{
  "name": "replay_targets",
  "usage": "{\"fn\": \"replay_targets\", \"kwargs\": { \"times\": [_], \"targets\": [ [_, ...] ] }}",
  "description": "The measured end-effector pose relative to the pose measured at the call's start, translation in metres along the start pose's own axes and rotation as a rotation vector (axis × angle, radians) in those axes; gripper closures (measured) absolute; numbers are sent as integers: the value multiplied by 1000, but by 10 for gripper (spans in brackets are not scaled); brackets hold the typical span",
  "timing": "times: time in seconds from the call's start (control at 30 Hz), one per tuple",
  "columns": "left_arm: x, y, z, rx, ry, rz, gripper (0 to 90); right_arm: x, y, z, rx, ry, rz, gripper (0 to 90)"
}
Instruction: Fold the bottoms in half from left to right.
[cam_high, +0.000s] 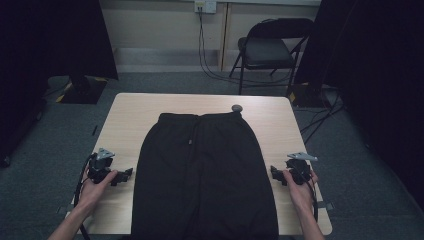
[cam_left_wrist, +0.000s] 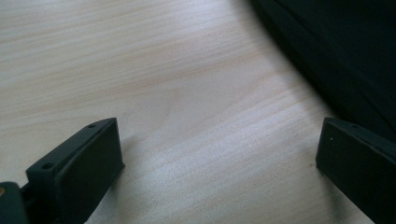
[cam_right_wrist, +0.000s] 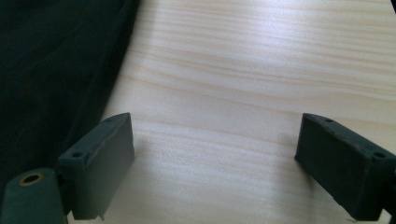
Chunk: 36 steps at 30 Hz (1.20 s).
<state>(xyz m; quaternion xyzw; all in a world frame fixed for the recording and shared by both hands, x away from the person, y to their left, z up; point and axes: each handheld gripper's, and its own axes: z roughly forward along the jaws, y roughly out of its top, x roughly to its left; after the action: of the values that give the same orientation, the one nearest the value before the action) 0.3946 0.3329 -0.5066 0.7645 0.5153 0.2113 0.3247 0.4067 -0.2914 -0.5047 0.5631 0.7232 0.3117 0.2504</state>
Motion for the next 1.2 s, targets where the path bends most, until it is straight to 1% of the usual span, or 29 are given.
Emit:
{"fn": "replay_targets", "kwargs": {
  "times": [0.13, 0.2, 0.27, 0.3, 0.33, 0.37, 0.4, 0.43, 0.47, 0.5, 0.53, 0.57, 0.6, 0.63, 0.67, 0.7, 0.73, 0.77, 0.8, 0.83, 0.87, 0.9, 0.93, 0.97, 1.0, 1.03, 1.07, 1.13, 1.2],
  "targets": [
    [-1, 1, 0, 0, 7, -9, 0, -1, 0, 0, 0, 5, -4, 104],
    [-1, 1, 0, 9, 6, -1, 4, -1, 0, 0, 1, 5, -5, 105],
    [-2, 3, 0, 14, -7, 6, 40, 0, 0, 0, 0, 7, -7, 122],
    [-2, 4, -2, 24, -3, 9, 57, 0, 0, -1, -2, 9, -6, 135],
    [-3, 4, -2, 19, -2, -7, 57, 0, 0, -1, -2, 9, -6, 135],
    [-3, 4, -4, 23, -6, 5, 94, 1, 0, -2, -2, 14, -6, 163],
    [-3, 4, -4, 23, -6, 5, 118, 1, 0, -2, -2, 14, -6, 163],
    [-4, 5, -6, 25, -15, 16, 153, 3, 1, -5, -2, 9, -14, 172],
    [-4, 5, -6, 25, -15, 16, 169, 5, 2, -7, -17, 11, -15, 181],
    [-4, 5, -7, 37, -22, 23, 169, 5, 2, -7, -17, 11, -15, 181],
    [-6, 6, -10, 60, -34, 32, 169, 8, 5, -15, -60, 11, -19, 192],
    [-6, 7, -12, 60, -34, 42, 181, 11, 6, -20, -76, 24, -20, 197],
    [-7, 7, -14, 45, -29, 38, 188, 14, 7, -25, -81, 36, -19, 197],
    [-7, 7, -14, 45, -29, 38, 194, 17, 8, -30, -94, 55, -23, 203],
    [-7, 8, -17, 28, -34, 28, 194, 17, 8, -30, -94, 55, -23, 203],
    [-8, 11, -24, 4, -59, 12, 229, 27, 10, -40, -115, 83, -42, 218],
    [-9, 12, -28, -14, -68, 11, 242, 33, 11, -44, -127, 101, -59, 222],
    [-9, 12, -28, -14, -68, 11, 251, 40, 12, -48, -136, 116, -79, 226],
    [-10, 13, -32, -31, -72, 10, 253, 47, 14, -50, -143, 128, -95, 226],
    [-15, 16, -38, -67, -71, 23, 254, 55, 17, -52, -149, 151, -104, 224],
    [-15, 16, -38, -67, -71, 23, 262, 55, 17, -52, -149, 151, -104, 224],
    [-19, 18, -40, -76, -56, 56, 273, 71, 22, -56, -160, 194, -127, 207],
    [-27, 26, -43, -94, -83, 93, 274, 80, 25, -57, -169, 210, -146, 190],
    [-27, 26, -43, -94, -83, 93, 274, 80, 25, -57, -169, 210, -146, 190],
    [-38, 36, -43, -111, -98, 134, 274, 100, 31, -59, -179, 236, -191, 178],
    [-38, 36, -43, -111, -98, 134, 274, 110, 34, -60, -178, 256, -213, 178],
    [-49, 47, -40, -116, -130, 212, 275, 120, 37, -60, -174, 284, -224, 174],
    [-60, 58, -31, -115, -138, 236, 275, 142, 44, -59, -162, 319, -265, 152],
    [-69, 68, -16, -93, -171, 238, 278, 165, 49, -56, -147, 363, -313, 150]
  ]
}}
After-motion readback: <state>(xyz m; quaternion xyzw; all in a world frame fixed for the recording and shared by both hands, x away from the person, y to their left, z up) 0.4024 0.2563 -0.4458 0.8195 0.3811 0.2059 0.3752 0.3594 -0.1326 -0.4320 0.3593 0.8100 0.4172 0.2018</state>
